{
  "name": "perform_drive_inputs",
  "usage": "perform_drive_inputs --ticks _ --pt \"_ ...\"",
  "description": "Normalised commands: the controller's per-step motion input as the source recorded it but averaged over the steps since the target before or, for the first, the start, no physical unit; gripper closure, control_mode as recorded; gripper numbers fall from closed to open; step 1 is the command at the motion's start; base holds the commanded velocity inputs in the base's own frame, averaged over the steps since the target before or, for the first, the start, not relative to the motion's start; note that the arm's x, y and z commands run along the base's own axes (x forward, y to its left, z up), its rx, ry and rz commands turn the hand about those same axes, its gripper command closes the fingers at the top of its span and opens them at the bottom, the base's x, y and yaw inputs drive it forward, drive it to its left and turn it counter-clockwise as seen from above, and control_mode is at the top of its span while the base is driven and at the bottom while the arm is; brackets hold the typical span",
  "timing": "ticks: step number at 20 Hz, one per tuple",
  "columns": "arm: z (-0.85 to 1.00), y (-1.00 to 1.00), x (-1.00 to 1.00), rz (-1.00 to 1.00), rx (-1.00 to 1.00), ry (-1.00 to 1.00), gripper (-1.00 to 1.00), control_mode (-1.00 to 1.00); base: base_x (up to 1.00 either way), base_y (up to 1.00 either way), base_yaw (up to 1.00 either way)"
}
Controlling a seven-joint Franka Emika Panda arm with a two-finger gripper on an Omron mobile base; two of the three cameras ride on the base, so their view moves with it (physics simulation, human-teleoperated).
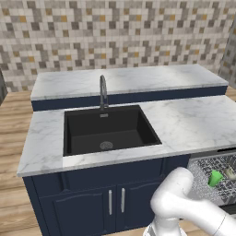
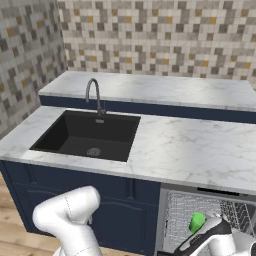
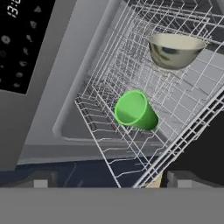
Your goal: Pick up the cup and bowl from the counter, place them in the dishwasher, and close the dishwasher door.
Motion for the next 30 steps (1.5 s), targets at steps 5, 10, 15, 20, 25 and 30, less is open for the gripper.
perform_drive_inputs --ticks 5,10,15,20,25,30 --pt "0.0 0.1 -0.54 0.0 0.0 -0.1 -1.0 -1.0 0.0 0.0 0.0" --pt "0.0 0.01 -0.54 0.0 0.0 -0.11 -1.0 -1.0 0.0 0.0 0.0" --pt "-0.01 0.0 -0.43 0.0 0.0 -0.12 -1.0 -1.0 0.0 0.0 0.0" --pt "-0.13 0.0 -0.4 0.0 0.0 -0.13 -1.0 -1.0 0.0 0.0 0.0" --pt "-0.11 0.0 -0.48 0.0 0.0 -0.14 -1.0 -1.0 0.0 0.0 0.0" --pt "-0.33 0.0 -0.37 0.0 -0.02 -0.13 -1.0 -1.0 0.0 0.0 0.0"
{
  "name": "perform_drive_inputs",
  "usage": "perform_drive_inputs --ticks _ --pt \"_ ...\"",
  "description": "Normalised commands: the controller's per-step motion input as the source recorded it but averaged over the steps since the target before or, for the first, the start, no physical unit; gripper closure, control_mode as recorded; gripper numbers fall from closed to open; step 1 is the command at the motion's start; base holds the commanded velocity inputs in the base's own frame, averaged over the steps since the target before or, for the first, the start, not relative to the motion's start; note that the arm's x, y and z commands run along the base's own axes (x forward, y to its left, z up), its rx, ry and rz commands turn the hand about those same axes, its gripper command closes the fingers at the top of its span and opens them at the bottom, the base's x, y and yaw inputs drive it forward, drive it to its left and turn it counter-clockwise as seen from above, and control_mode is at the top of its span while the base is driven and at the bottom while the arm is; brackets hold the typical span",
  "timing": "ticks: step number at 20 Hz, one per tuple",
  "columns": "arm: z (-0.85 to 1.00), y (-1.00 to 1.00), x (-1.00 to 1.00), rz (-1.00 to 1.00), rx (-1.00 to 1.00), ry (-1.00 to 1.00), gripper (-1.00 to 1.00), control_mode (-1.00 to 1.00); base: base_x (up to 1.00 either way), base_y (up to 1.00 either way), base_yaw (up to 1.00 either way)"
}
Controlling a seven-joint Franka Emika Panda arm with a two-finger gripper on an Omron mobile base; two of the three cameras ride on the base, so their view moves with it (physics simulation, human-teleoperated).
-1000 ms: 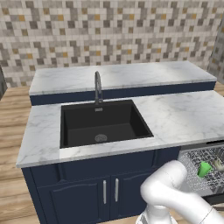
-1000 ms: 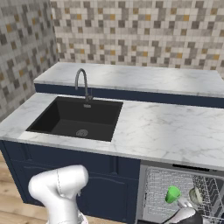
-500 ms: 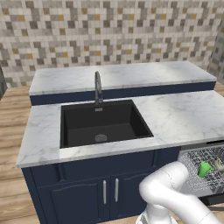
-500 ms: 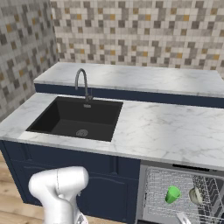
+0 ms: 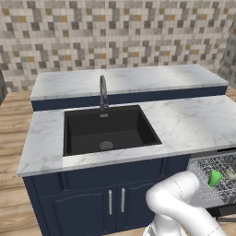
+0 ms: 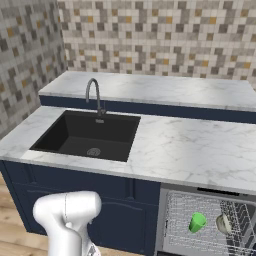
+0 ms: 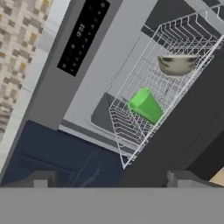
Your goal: Pick up the cup and bowl from the counter, place them in the dishwasher, and close the dishwasher door.
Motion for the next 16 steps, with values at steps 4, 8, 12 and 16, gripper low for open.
perform_drive_inputs --ticks 4,8,12,16 --pt "-0.48 0.0 -0.27 0.02 -0.03 -0.1 -1.0 -1.0 0.0 0.0 0.0" --pt "-0.52 0.0 -0.17 0.03 -0.04 -0.08 -1.0 -1.0 0.0 0.0 0.0" --pt "-0.5 0.0 -0.09 0.04 -0.02 -0.08 -1.0 -1.0 0.0 0.0 0.0" --pt "-0.48 0.0 -0.02 0.04 0.0 -0.08 -1.0 -1.0 0.0 0.0 0.0"
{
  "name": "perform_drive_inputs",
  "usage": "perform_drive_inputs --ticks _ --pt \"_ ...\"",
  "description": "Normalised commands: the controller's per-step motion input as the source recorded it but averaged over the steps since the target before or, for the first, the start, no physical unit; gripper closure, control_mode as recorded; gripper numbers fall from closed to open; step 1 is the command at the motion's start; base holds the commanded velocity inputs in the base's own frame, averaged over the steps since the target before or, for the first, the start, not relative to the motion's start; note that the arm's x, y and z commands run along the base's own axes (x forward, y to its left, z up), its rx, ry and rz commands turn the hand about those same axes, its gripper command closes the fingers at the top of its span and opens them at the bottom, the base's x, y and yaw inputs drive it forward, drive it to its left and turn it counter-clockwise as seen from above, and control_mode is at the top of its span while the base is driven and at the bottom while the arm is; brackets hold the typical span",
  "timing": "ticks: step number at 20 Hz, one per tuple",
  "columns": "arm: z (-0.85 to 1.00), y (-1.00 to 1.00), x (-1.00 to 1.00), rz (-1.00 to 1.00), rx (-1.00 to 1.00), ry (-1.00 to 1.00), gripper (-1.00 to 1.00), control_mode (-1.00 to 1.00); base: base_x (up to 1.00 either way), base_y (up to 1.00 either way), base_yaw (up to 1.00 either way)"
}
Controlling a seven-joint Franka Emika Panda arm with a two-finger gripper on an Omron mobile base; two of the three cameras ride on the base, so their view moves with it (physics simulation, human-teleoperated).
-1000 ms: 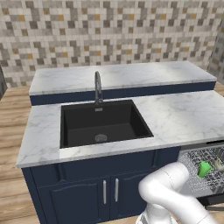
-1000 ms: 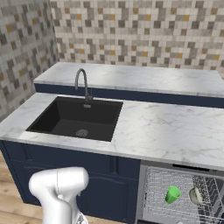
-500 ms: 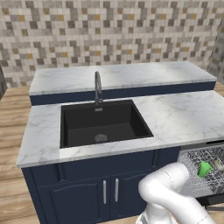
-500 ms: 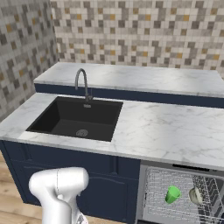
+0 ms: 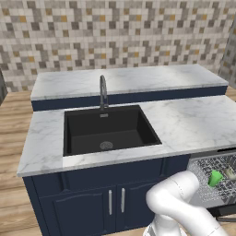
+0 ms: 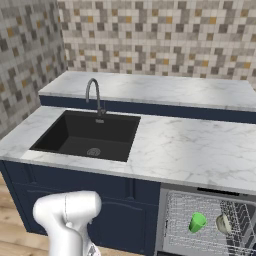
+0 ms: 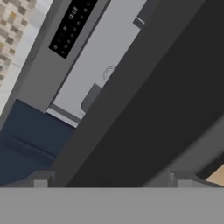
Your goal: Pick up the cup and bowl from the counter, place them in the dishwasher, and close the dishwasher door.
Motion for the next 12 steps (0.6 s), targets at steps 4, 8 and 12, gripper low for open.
perform_drive_inputs --ticks 4,8,12 --pt "-0.43 -0.12 0.0 0.04 0.0 -0.08 -1.0 -1.0 0.0 0.0 0.0" --pt "-0.5 -0.19 -0.01 0.03 0.0 -0.09 -1.0 -1.0 0.0 0.0 0.0" --pt "-0.59 -0.28 0.0 0.02 0.0 -0.1 -1.0 -1.0 0.0 0.0 0.0"
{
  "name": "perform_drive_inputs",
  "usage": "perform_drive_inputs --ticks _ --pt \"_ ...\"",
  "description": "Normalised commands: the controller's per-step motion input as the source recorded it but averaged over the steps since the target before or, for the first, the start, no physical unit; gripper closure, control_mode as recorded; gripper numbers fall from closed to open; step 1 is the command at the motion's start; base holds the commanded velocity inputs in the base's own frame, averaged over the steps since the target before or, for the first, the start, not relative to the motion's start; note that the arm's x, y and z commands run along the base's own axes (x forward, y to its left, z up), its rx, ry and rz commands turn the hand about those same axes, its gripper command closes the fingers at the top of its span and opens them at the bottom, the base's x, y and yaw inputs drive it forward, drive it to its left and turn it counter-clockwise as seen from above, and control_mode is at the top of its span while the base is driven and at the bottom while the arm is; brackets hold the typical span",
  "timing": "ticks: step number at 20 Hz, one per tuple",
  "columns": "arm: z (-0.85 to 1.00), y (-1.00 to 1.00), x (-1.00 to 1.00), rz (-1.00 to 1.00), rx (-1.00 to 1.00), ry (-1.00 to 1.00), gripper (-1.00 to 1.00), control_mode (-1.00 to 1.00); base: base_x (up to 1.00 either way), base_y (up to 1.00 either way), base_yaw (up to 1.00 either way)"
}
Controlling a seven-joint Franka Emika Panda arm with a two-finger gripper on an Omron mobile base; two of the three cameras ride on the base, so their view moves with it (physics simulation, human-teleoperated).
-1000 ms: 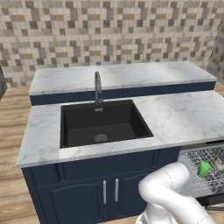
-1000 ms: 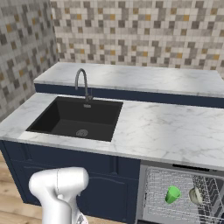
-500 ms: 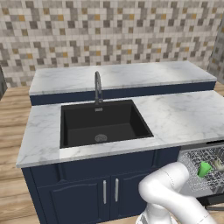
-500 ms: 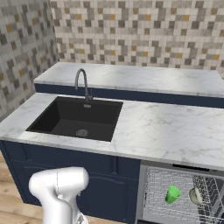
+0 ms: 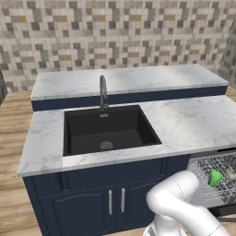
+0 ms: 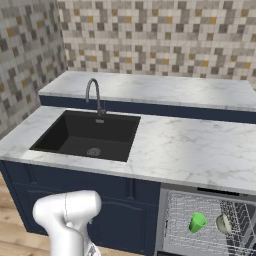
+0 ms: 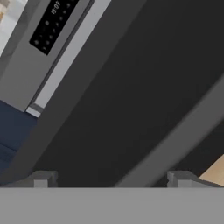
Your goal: Pick up the cup and bowl from the counter, place them in the dishwasher, and close the dishwasher door.
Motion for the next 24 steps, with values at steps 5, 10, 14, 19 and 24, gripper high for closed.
perform_drive_inputs --ticks 5,10,14,19,24 --pt "-0.56 -0.33 0.0 0.0 0.0 -0.1 -1.0 -1.0 0.0 0.0 0.0" --pt "-0.59 -0.39 0.0 0.0 0.0 -0.1 -1.0 -1.0 0.0 0.0 0.0" --pt "-0.61 -0.47 0.0 0.01 0.0 -0.1 -1.0 -1.0 0.0 0.0 0.0" --pt "-0.62 -0.57 0.0 0.04 0.0 -0.12 -1.0 -1.0 0.0 0.0 0.0" --pt "-0.43 -0.46 0.02 0.04 0.01 -0.15 -1.0 -1.0 0.0 0.0 0.0"
